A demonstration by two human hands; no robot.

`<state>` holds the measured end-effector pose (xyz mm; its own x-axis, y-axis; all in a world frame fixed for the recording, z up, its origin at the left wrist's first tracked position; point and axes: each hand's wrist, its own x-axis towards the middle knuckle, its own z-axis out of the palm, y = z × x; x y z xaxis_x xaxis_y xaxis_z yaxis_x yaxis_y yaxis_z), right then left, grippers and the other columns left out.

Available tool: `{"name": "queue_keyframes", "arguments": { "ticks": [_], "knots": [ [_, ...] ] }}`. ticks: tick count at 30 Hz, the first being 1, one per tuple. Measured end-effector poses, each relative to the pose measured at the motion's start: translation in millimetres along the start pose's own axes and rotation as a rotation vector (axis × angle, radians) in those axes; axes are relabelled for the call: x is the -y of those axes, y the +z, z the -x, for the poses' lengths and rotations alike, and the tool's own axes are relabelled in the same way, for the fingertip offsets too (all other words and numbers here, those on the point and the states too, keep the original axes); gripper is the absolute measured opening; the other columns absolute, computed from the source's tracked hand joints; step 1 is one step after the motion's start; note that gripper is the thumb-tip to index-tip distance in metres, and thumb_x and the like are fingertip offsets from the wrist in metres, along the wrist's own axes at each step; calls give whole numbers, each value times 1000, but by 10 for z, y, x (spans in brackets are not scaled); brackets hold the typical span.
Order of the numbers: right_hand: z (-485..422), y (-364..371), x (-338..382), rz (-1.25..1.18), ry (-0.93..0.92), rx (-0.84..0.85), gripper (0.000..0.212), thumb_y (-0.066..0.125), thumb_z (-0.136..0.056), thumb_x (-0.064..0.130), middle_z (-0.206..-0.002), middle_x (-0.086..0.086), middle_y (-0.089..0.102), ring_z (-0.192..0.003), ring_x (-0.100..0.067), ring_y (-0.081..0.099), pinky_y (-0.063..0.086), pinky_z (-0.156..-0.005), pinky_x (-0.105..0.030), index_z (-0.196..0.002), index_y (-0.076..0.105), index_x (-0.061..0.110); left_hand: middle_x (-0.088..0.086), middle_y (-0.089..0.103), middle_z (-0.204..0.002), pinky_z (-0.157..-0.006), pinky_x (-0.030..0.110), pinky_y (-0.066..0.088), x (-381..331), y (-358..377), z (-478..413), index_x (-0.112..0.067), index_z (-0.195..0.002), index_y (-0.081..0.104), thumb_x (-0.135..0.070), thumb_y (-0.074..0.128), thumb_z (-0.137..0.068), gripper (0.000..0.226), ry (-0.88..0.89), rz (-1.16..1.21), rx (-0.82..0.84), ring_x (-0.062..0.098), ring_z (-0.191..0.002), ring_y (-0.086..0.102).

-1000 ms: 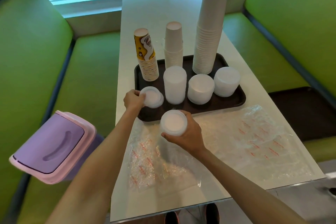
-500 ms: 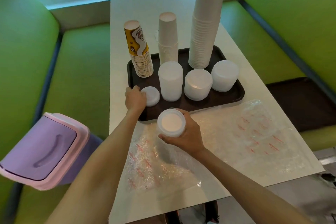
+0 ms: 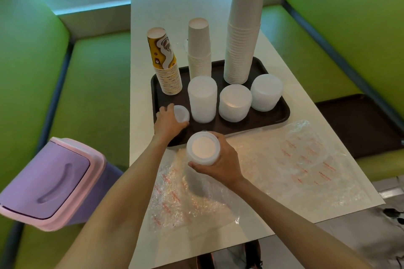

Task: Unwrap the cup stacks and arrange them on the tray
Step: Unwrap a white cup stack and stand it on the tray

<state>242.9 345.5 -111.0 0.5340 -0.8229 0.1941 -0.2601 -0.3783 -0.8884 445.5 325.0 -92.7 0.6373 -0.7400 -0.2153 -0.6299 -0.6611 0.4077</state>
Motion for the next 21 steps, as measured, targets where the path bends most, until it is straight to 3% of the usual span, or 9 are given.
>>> {"name": "queue_keyframes", "arguments": {
  "ticks": [2,5,9,13,17,21],
  "knots": [
    [-6,4,0,1,10,-1,83,78,-59,63,-121,25,50,-109,10,51,41,-89,-5,-127,42,32,16,31,-147,-102,46,39,-33,-27,33,-16,-148,24,-43,74,-78,90,-13,26,-4,33,-135,31],
    [-6,-4,24,3,16,-6,82,80,-60,59,-121,26,49,-109,13,49,39,-89,-2,-127,41,33,14,34,-146,-102,43,40,-105,-148,171,-15,-145,31,-40,69,-84,77,-21,177,-161,31,-134,34],
    [16,-36,22,-20,30,5,82,86,-59,51,-118,32,46,-109,17,46,37,-89,0,-126,41,32,9,62,-115,-85,25,47,-210,-390,551,-10,-121,58,-25,62,-91,34,96,462,-296,19,-102,58],
    [17,-85,66,-45,61,40,81,87,-57,47,-114,32,46,-101,18,47,36,-83,1,-123,40,36,4,66,-104,-72,15,45,-306,-524,973,-10,-107,67,-20,61,-92,19,233,430,-78,12,-86,59],
    [18,-119,129,-68,61,83,82,86,-55,52,-113,34,46,-102,17,49,38,-81,0,-120,36,45,4,60,-112,-81,23,48,-324,-534,1185,-8,-116,65,-17,64,-90,27,295,327,106,13,-90,58],
    [23,-97,122,-88,69,89,100,84,-54,53,-125,17,46,-111,-1,48,38,-84,-3,-138,34,30,4,59,-109,-77,21,39,-313,-556,1221,-9,-122,61,-14,65,-88,35,303,210,183,11,-86,50]
  ]
}}
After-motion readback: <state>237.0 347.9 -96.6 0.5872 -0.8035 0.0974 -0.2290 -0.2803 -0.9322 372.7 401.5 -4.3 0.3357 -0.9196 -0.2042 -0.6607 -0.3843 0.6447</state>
